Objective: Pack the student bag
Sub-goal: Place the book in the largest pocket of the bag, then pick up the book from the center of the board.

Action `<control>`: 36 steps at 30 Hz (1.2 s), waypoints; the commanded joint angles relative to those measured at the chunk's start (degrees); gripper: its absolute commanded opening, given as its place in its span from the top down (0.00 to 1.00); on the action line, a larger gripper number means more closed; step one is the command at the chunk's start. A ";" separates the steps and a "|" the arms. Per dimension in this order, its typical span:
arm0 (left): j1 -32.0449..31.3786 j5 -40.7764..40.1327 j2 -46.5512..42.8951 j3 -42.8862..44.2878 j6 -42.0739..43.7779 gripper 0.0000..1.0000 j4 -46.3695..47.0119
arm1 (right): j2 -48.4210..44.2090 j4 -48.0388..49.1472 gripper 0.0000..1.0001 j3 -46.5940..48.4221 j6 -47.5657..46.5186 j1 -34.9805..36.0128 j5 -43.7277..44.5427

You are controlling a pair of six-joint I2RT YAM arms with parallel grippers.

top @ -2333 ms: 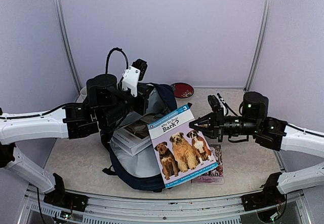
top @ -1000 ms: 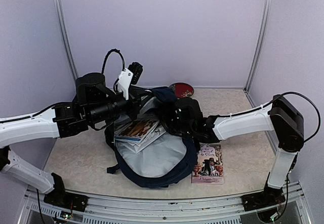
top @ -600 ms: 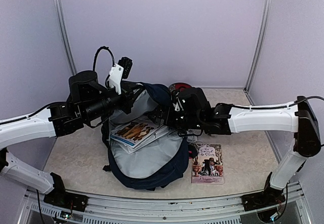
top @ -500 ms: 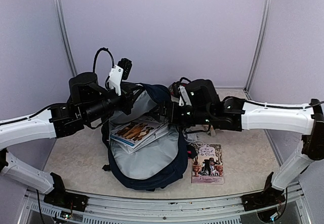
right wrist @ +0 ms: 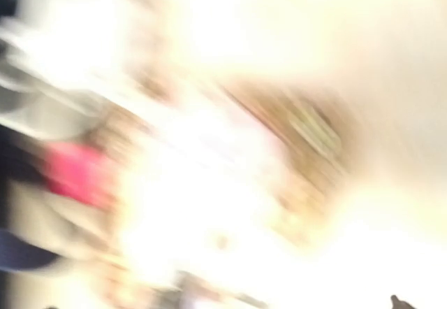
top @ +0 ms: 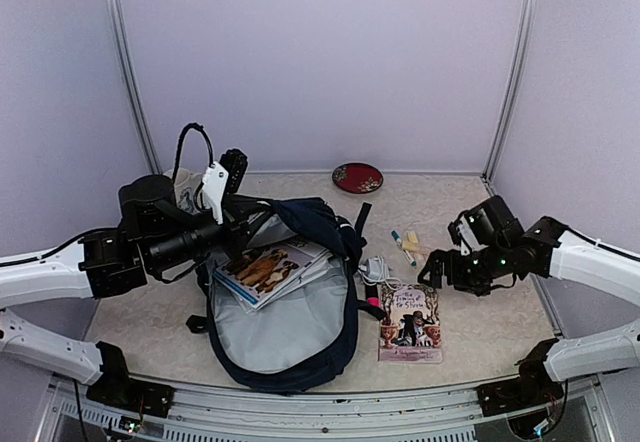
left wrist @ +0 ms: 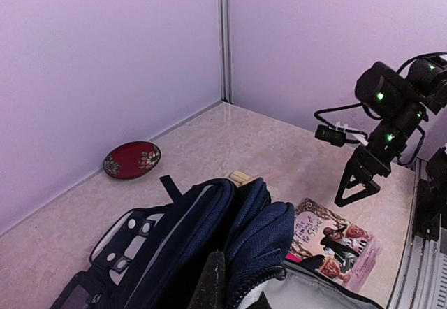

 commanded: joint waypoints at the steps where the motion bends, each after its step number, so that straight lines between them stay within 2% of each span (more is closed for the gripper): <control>1: -2.62 -0.13 -0.82 -1.28 -1.30 1.00 -1.02 | 0.92 -1.55 0.02 -6.46 -2.74 -3.71 -3.67; 4: -4.72 0.36 0.08 -3.15 -2.61 1.00 -0.25 | 4.09 3.28 0.09 -10.38 -3.76 -5.71 -7.61; 11: -7.15 2.07 3.85 -4.95 -6.37 1.00 1.23 | 12.05 19.30 0.35 -13.37 -3.10 -6.03 -18.89; 16: -7.23 5.09 5.96 -7.56 -9.16 1.00 4.56 | 13.18 33.77 0.37 -17.36 2.64 -6.22 -27.51; 19: -6.14 7.54 6.58 -9.67 -11.08 1.00 7.69 | 13.82 43.95 0.44 -20.57 8.42 -6.22 -29.11; 22: -4.14 10.33 6.45 -12.55 -13.03 1.00 10.63 | 16.12 59.37 0.48 -24.34 17.01 -6.18 -30.46; 25: -2.17 12.64 5.76 -14.37 -14.61 1.00 12.57 | 20.44 72.14 0.48 -24.53 21.10 -5.36 -30.34; 32: -0.20 13.41 4.24 -15.41 -14.32 1.00 12.16 | 31.22 88.10 0.51 -19.70 26.39 -3.16 -29.89; 36: 0.35 13.77 4.02 -15.76 -14.04 1.00 12.10 | 36.13 89.25 0.53 -14.16 27.28 -1.47 -29.55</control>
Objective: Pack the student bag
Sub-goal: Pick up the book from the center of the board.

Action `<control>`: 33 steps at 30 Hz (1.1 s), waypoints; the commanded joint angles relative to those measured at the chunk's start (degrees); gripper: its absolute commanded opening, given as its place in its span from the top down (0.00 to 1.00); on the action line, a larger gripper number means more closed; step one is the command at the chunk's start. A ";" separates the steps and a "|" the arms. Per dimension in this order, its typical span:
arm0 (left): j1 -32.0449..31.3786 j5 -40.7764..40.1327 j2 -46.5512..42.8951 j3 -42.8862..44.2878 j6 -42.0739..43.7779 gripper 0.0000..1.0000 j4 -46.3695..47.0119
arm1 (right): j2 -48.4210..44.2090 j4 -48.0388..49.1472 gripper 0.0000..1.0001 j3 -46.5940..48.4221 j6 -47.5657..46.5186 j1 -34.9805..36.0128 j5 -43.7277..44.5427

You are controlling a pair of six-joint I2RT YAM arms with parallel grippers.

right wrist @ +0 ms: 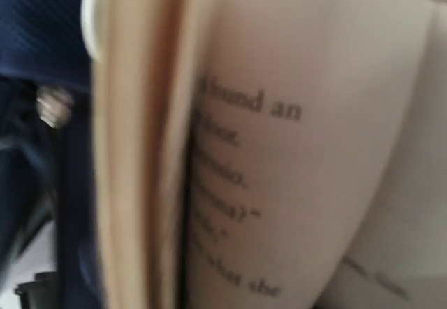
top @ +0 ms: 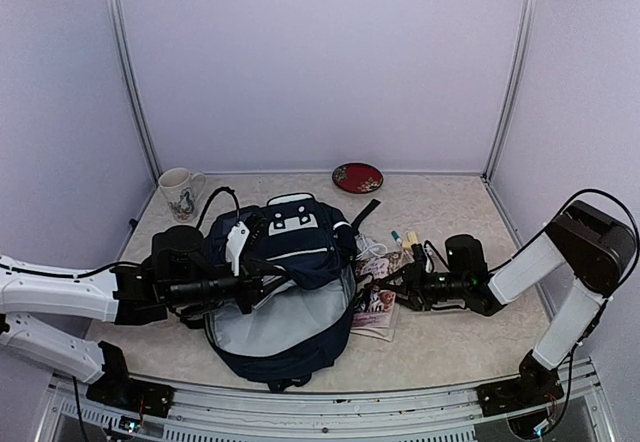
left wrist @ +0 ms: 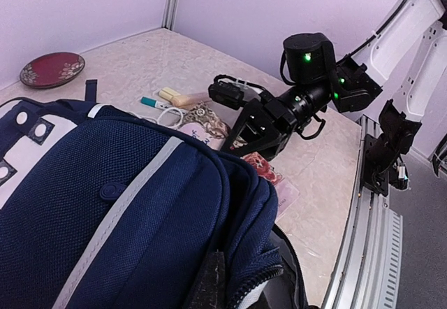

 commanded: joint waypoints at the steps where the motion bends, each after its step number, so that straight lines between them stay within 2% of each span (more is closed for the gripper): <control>1: 1.15 1.01 -1.08 -0.93 -0.70 1.00 1.65 | 4.21 9.65 0.55 7.62 2.55 2.57 -0.12; 2: 1.25 1.00 -1.25 -0.95 -0.71 1.00 1.47 | 4.75 8.05 0.59 8.65 2.41 2.87 0.42; 6: 1.87 0.80 -2.82 -1.00 -0.57 1.00 0.69 | 2.67 3.78 0.83 8.46 1.19 2.97 3.72; 9: 2.45 0.35 -4.26 -1.03 -0.35 1.00 0.04 | -2.13 -5.38 1.00 9.15 -2.48 2.90 6.61; 13: 3.18 -0.95 -6.02 0.05 -0.11 1.00 -1.08 | -12.77 -21.19 1.00 10.20 -8.64 2.36 12.84; 17: 3.33 -2.10 -7.29 1.04 0.51 1.00 -1.55 | -29.12 -43.24 1.00 14.03 -16.10 2.27 25.58; 19: 3.33 -2.43 -7.19 1.76 1.19 1.00 -1.83 | -35.45 -50.29 1.00 16.45 -19.65 2.18 30.07; 21: 3.42 -2.94 -6.91 2.58 1.89 1.00 -2.02 | -40.13 -55.02 1.00 19.45 -23.59 2.09 30.73; 23: 3.50 -3.54 -6.63 3.59 2.71 1.00 -2.20 | -43.27 -56.62 1.00 22.38 -27.29 2.17 27.34; 26: 3.59 -5.64 -6.08 5.60 4.42 1.00 -2.65 | -44.56 -52.26 1.00 24.63 -29.30 2.22 12.09; 29: 3.64 -11.41 -5.25 8.08 4.17 1.00 -1.92 | -41.96 -34.86 1.00 21.56 -20.69 4.30 -8.83; 30: 3.60 -13.17 -4.80 8.67 3.41 1.00 -1.02 | -40.40 -28.26 1.00 20.34 -17.75 6.25 -12.70; 31: 3.53 -14.14 -4.54 9.15 2.98 1.00 0.31 | -38.18 -24.81 1.00 20.41 -16.87 8.55 -14.59; 33: 3.07 -15.45 -4.03 9.21 2.87 1.00 3.17 | -34.94 -26.21 1.00 22.22 -19.98 13.68 -14.17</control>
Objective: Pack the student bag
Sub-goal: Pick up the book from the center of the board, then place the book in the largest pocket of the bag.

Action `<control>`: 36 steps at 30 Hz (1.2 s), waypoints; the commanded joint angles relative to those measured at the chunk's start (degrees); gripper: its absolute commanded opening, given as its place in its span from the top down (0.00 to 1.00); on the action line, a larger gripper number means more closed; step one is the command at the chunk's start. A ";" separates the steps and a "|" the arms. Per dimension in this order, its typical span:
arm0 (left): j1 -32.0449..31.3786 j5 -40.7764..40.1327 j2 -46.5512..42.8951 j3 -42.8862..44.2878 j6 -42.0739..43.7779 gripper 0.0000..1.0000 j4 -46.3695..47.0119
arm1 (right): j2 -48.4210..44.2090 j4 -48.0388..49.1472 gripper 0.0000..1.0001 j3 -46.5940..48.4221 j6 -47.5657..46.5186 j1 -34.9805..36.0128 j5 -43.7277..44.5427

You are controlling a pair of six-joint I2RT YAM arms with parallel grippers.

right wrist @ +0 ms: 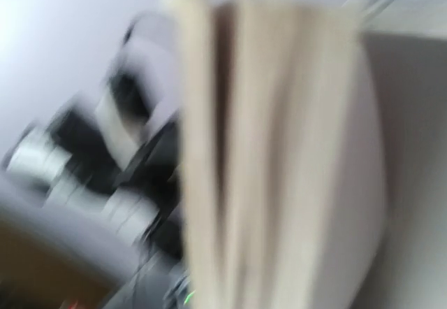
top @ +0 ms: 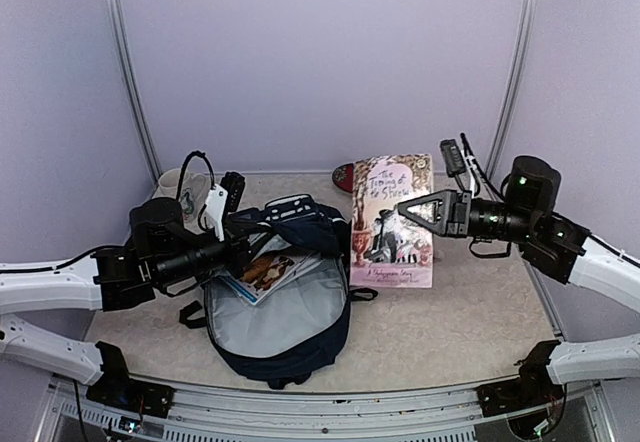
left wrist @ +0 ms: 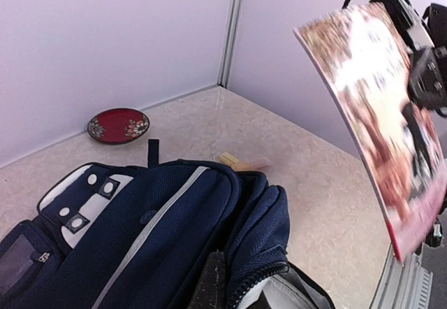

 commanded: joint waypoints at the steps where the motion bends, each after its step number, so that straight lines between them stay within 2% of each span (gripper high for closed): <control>1: -0.17 -7.47 0.98 3.02 -0.23 1.00 8.25 | 7.51 9.58 1.00 0.83 -0.20 11.03 -13.50; 6: -1.01 -8.68 3.35 6.21 1.50 1.00 8.17 | 15.13 12.15 1.00 1.34 0.45 18.07 -14.95; 15: -3.96 -11.72 4.06 9.91 5.79 1.00 7.83 | 30.65 17.15 1.00 4.16 6.54 19.36 -16.14; 21: -6.83 -12.98 1.91 7.19 4.87 1.00 10.97 | 40.47 20.69 1.00 11.20 11.75 17.89 -8.33; 25: -8.99 -13.86 1.17 7.66 5.27 1.00 11.25 | 46.27 16.31 1.00 17.90 15.77 15.86 0.46; 31: -11.42 -15.41 1.58 8.19 5.79 1.00 11.23 | 49.29 22.34 1.00 18.51 23.36 13.94 13.62; 36: -11.76 -12.48 3.66 8.33 5.67 1.00 11.75 | 54.03 26.90 1.00 21.63 28.23 13.89 22.19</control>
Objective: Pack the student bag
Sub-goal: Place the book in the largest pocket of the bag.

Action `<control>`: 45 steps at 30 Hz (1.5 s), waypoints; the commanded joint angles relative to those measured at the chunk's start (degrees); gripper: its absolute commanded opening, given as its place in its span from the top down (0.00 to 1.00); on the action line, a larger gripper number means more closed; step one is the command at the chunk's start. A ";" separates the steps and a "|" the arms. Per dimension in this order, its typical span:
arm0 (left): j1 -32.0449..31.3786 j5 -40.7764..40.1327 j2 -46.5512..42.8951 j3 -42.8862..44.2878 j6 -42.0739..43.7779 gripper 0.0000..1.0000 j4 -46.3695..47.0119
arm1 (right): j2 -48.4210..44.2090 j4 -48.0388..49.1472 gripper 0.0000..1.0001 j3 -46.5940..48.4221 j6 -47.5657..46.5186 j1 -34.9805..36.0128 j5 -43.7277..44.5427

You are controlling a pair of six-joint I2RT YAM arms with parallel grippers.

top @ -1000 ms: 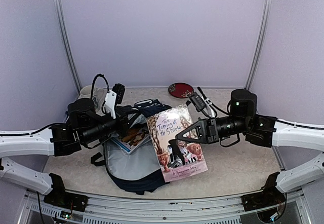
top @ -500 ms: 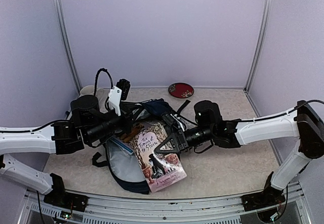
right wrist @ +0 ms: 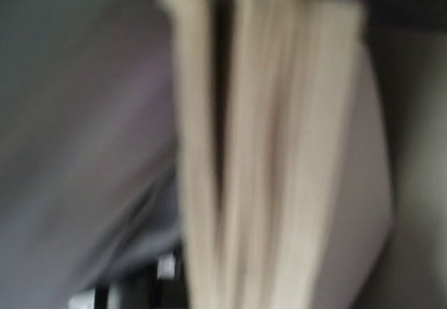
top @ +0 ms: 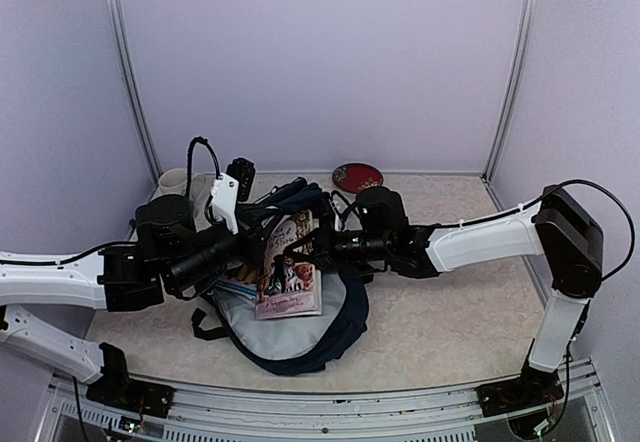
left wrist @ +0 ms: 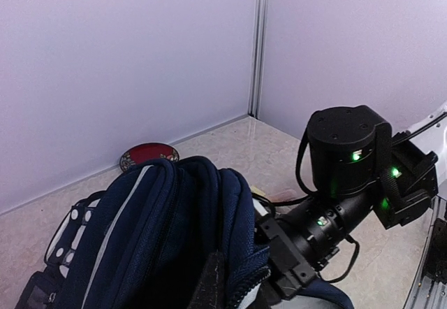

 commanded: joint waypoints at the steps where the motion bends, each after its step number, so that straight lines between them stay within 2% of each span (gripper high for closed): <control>1: -2.34 6.51 -0.03 2.32 0.24 1.00 8.39 | 4.65 8.39 1.00 4.11 7.94 -2.56 14.92; 6: -2.52 6.87 0.47 2.17 0.77 1.00 8.35 | 8.67 10.66 0.98 7.56 9.65 -2.16 20.45; 7: -2.54 6.79 0.38 1.94 0.84 1.00 8.69 | 9.74 10.13 0.93 9.12 9.25 -2.18 19.88; 11: -2.35 4.89 0.12 1.72 1.87 1.00 8.82 | 12.68 3.58 0.64 15.29 3.76 -1.47 14.95; 15: -0.09 2.95 -0.16 1.81 0.84 1.00 7.96 | 9.29 -8.72 0.42 16.34 -7.88 0.39 16.93; 19: 2.37 2.46 -0.84 1.08 -0.42 1.00 7.73 | 3.52 -21.66 0.27 15.50 -18.72 2.49 20.61; 22: 3.76 2.93 -1.02 0.87 -0.96 1.00 7.46 | -1.96 -27.47 0.25 12.98 -23.99 3.55 20.66; 26: 4.35 3.29 -0.77 0.93 -1.32 1.00 6.88 | -8.79 -31.10 0.25 8.87 -27.82 3.85 15.75; 29: 4.31 3.63 -0.21 1.16 -1.26 1.00 6.23 | -13.11 -37.68 0.26 8.04 -29.60 3.77 15.14; 33: 4.23 3.33 -0.28 0.01 -2.60 1.00 6.50 | -17.85 -51.04 0.28 7.76 -28.66 3.79 24.65; 35: 4.06 3.59 -0.48 -0.72 -2.91 1.00 7.11 | -19.39 -54.72 0.28 5.25 -27.38 3.86 28.57; 37: 3.75 3.76 -0.22 -0.82 -2.79 1.00 6.92 | -19.92 -54.44 0.25 2.28 -25.97 3.76 27.85; 40: 3.15 3.76 0.24 -0.30 -2.59 1.00 6.11 | -19.09 -48.88 0.23 -1.35 -24.07 3.84 22.50; 45: 1.81 3.28 0.61 -0.24 -2.60 1.00 5.64 | -16.60 -41.74 0.25 -5.26 -23.29 4.29 19.61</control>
